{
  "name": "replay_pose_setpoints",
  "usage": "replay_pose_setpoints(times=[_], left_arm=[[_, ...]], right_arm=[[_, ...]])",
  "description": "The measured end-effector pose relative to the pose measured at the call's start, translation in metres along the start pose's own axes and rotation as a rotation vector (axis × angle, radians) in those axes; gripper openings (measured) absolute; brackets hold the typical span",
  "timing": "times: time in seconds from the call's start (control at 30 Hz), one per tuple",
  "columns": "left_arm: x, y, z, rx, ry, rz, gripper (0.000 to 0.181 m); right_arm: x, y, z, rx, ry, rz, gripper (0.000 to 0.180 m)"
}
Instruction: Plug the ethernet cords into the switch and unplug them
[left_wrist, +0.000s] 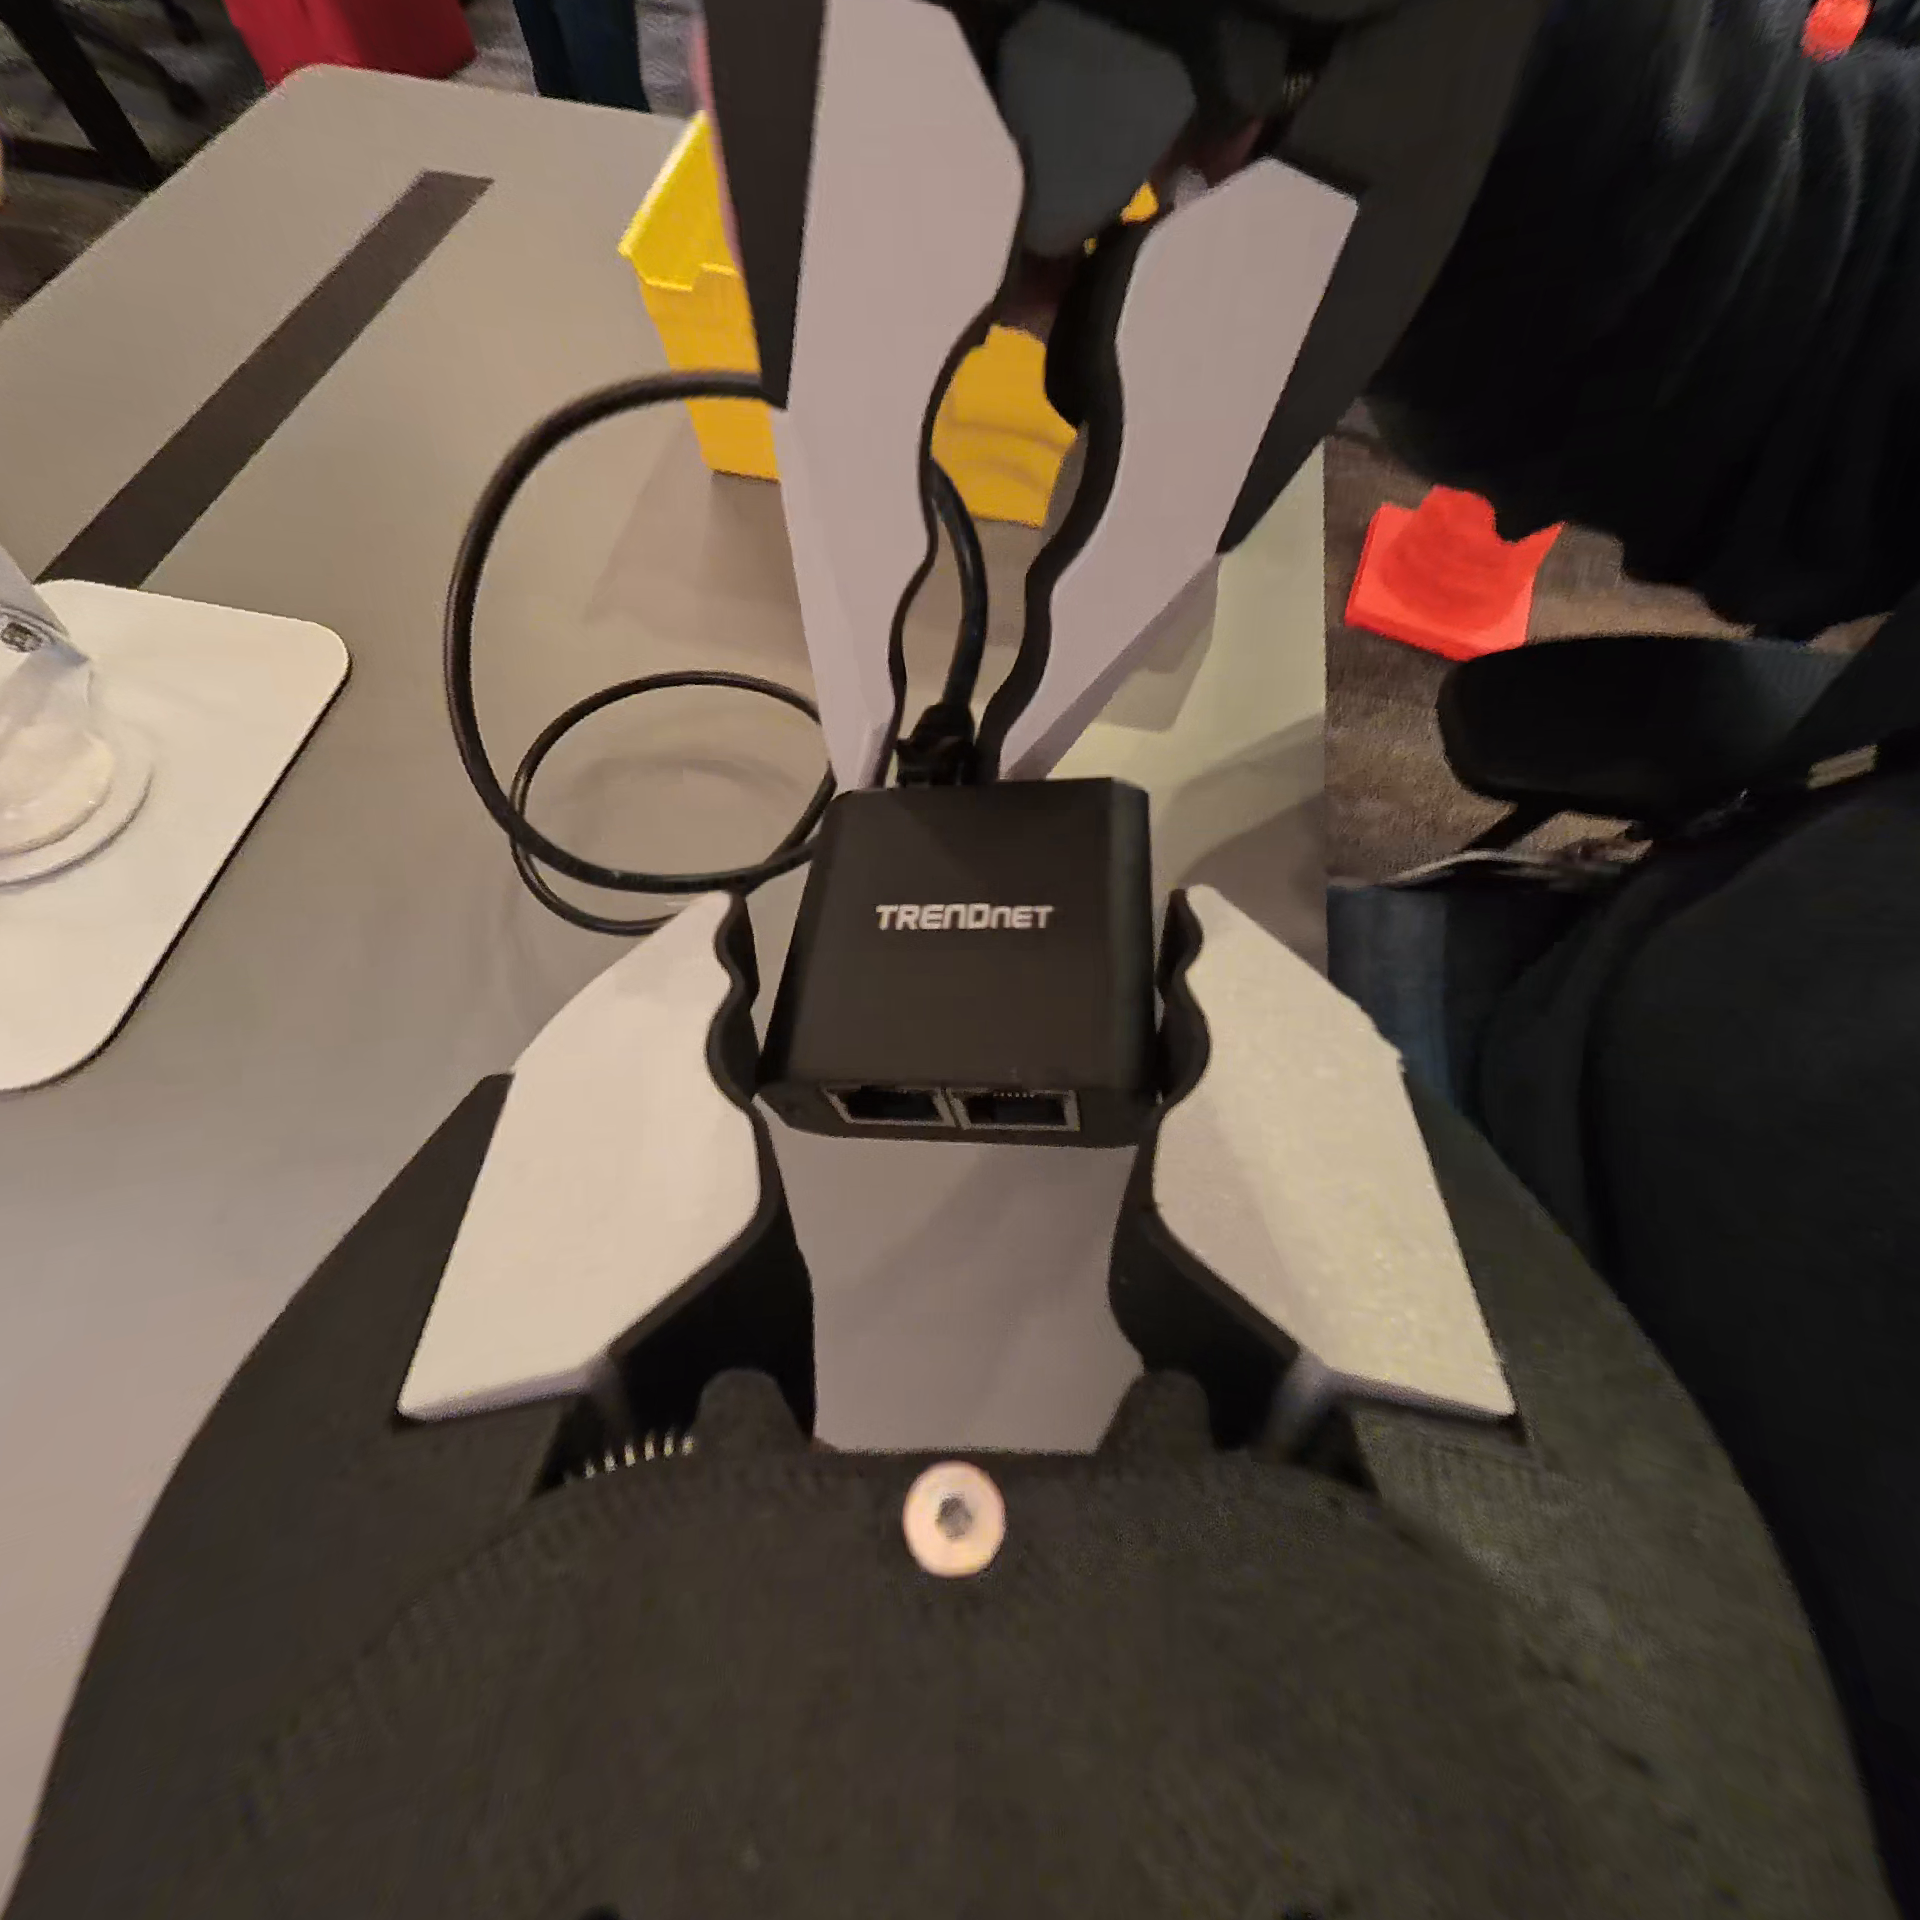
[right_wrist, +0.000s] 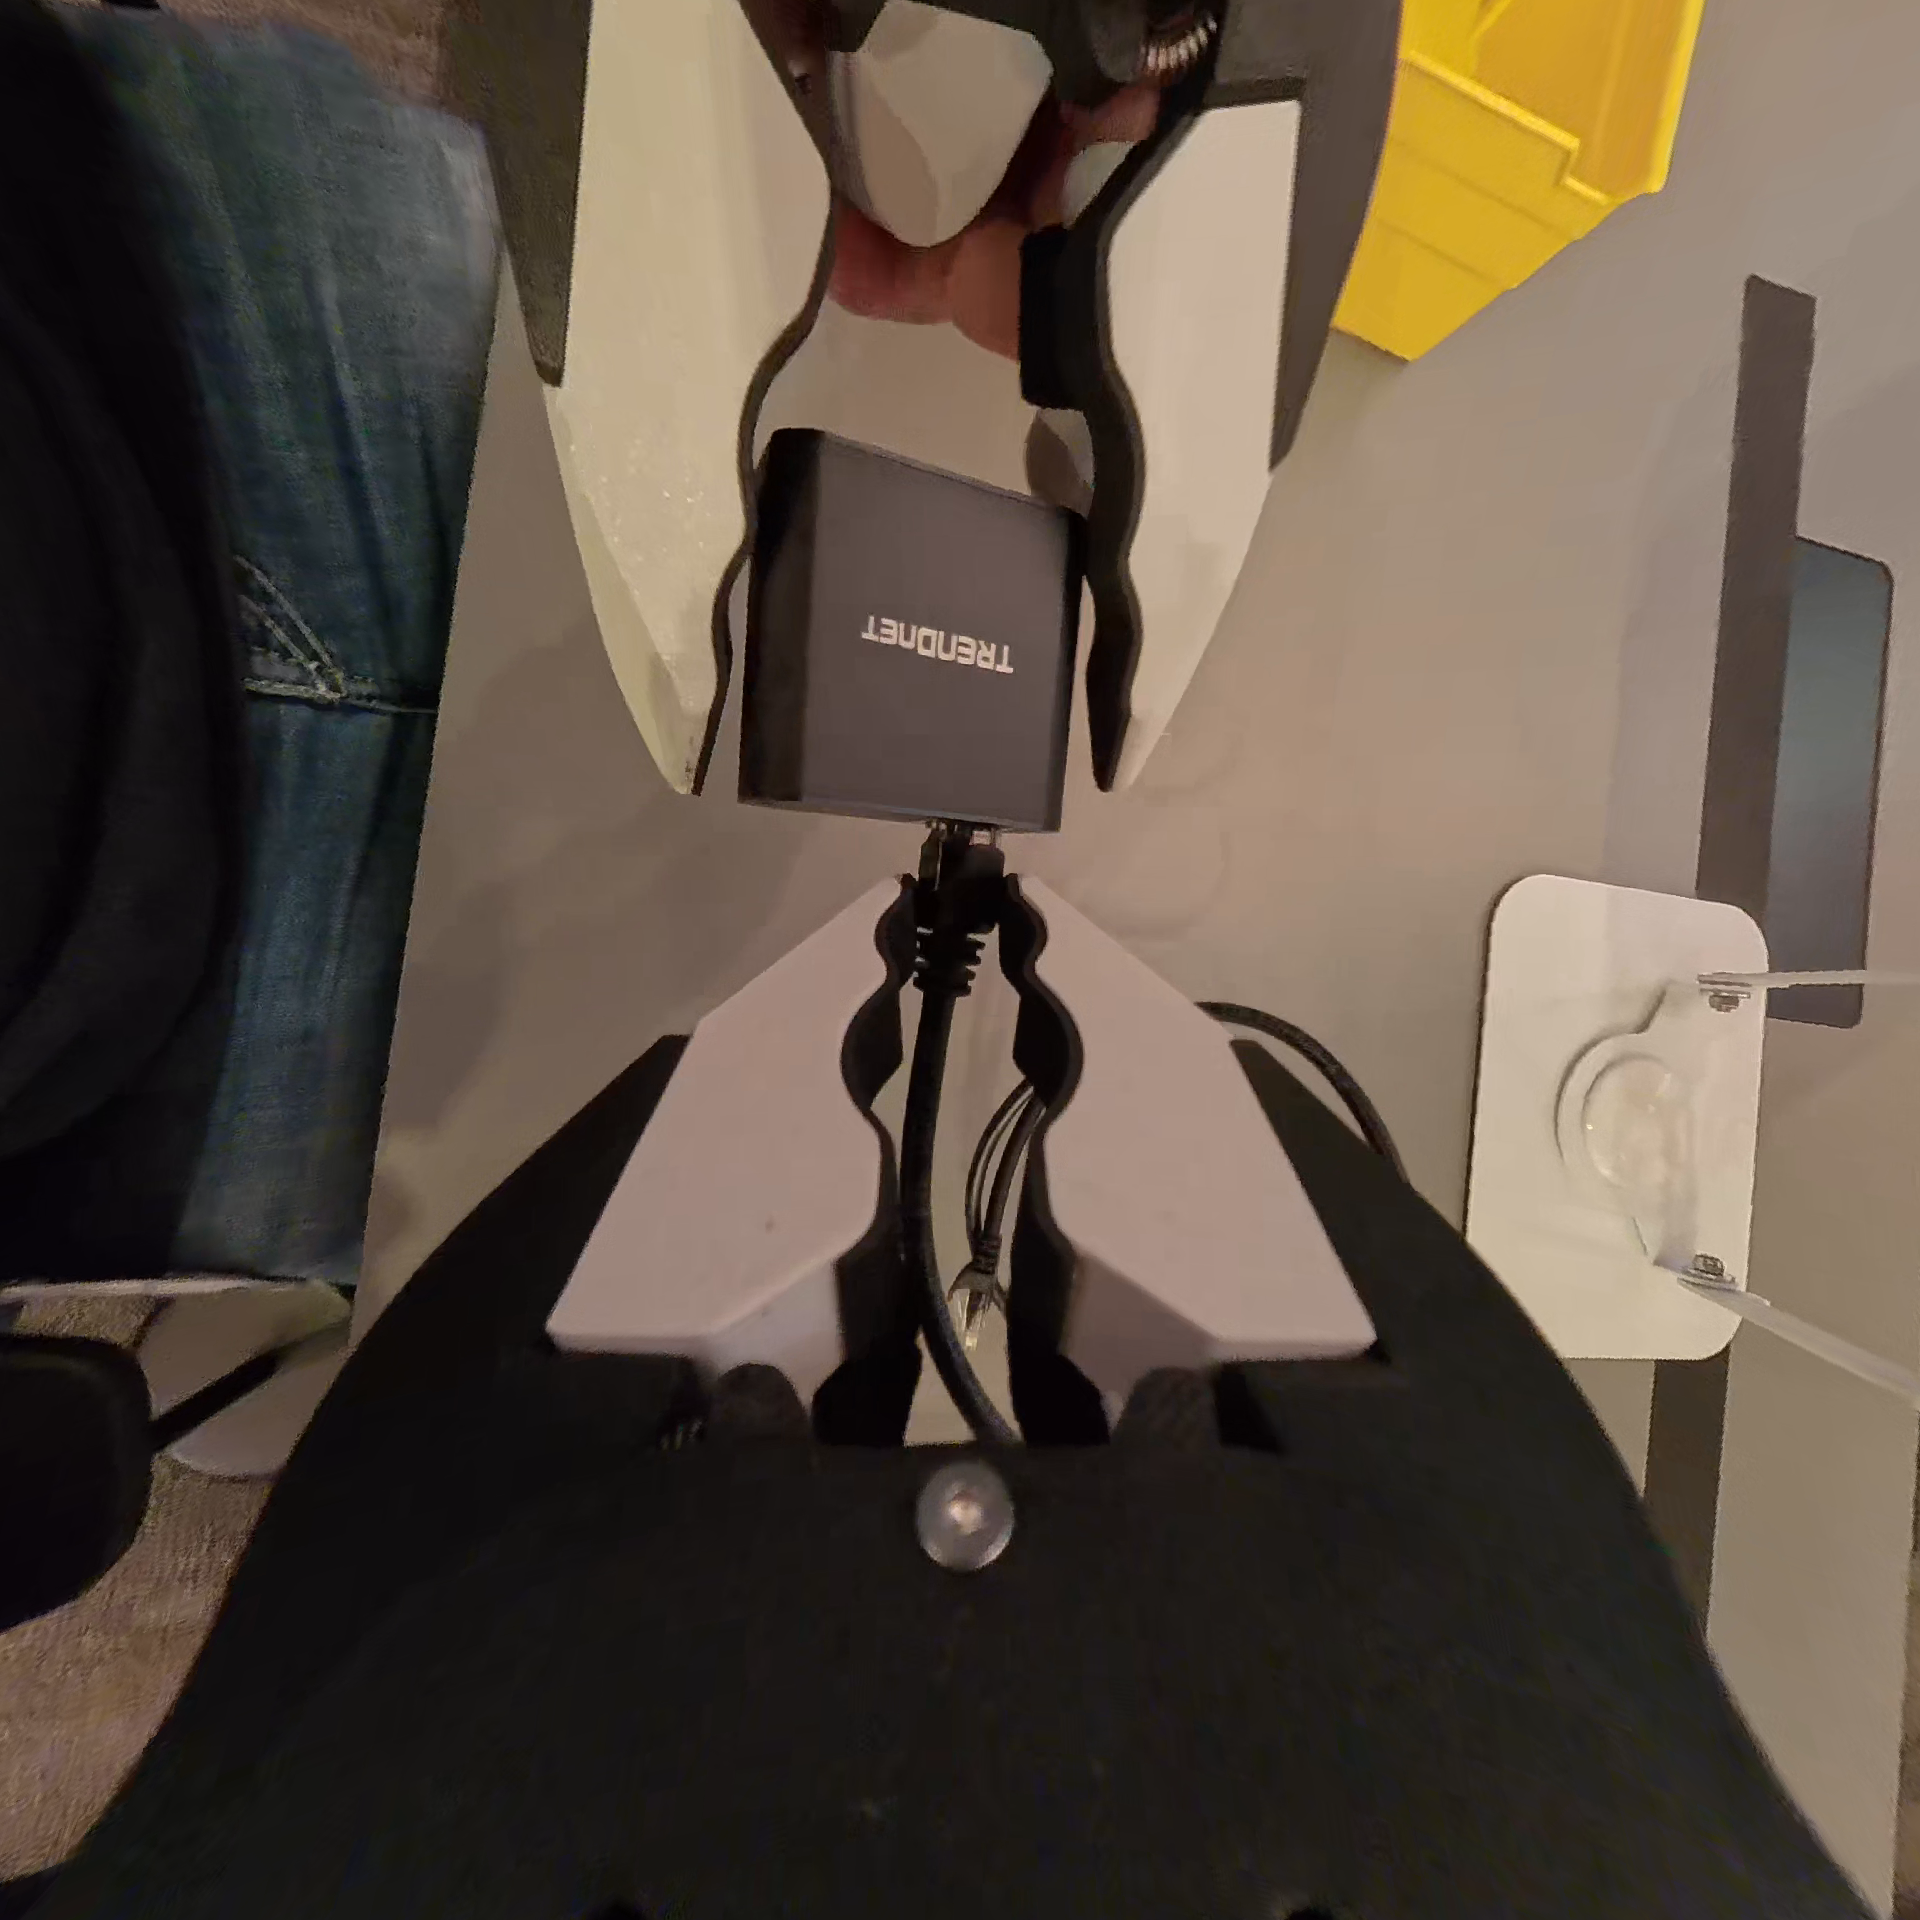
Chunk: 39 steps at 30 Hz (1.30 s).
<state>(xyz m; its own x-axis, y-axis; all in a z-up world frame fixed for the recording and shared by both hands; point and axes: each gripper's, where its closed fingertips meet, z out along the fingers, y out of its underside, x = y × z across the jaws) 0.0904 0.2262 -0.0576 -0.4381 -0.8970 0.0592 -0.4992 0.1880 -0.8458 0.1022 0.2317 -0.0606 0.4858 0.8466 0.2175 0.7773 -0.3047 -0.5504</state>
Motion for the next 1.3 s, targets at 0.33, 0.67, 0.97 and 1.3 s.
replay_pose_setpoints(times=[0.33,0.67,0.97,1.3], left_arm=[[-0.013,-0.01,-0.004,0.139,-0.007,-0.157,0.074],[-0.009,-0.029,-0.008,0.281,0.053,-0.264,0.069],[-0.008,-0.027,-0.008,0.254,0.063,-0.236,0.074],[-0.014,-0.021,-0.01,0.075,-0.235,0.208,0.075]], right_arm=[[0.008,-0.007,-0.013,0.16,0.301,-0.061,0.026],[0.005,-0.007,0.019,0.267,0.555,-0.003,0.04],[0.016,-0.01,0.007,0.286,0.651,-0.03,0.014],[0.016,0.0,-0.011,0.152,0.587,-0.193,0.014]])
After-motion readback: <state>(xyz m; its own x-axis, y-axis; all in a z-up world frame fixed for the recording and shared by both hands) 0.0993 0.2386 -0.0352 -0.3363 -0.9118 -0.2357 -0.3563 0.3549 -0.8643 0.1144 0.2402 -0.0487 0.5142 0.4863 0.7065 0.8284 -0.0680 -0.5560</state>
